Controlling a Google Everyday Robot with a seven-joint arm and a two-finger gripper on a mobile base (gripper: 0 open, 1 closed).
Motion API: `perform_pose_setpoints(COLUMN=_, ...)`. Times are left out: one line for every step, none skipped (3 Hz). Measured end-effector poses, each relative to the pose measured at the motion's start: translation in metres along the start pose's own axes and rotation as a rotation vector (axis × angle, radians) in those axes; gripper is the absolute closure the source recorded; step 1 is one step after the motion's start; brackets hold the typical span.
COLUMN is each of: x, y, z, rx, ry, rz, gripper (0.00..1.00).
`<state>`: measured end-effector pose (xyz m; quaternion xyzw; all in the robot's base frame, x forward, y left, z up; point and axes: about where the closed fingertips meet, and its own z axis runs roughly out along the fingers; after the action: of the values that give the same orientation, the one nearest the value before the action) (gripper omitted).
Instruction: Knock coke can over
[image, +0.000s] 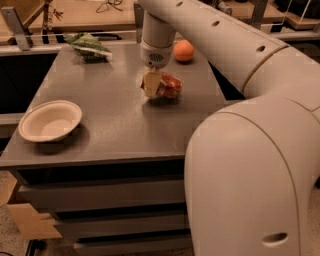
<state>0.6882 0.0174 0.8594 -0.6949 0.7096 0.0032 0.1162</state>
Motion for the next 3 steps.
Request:
perform_pose_setpoints(x=-0.001, y=-0.001, z=0.003, rx=0.001, ry=-0.005, rz=0.000, gripper=0.12)
perform_pose_setpoints(x=0.002, y=0.000, z=-0.001, rx=0.008, ry=-0.039, rz=0.009, gripper=0.00)
perform_pose_setpoints(x=0.011, y=0.001, z=-0.010, rx=0.025, ry=-0.069, rz=0.031, gripper=0.00)
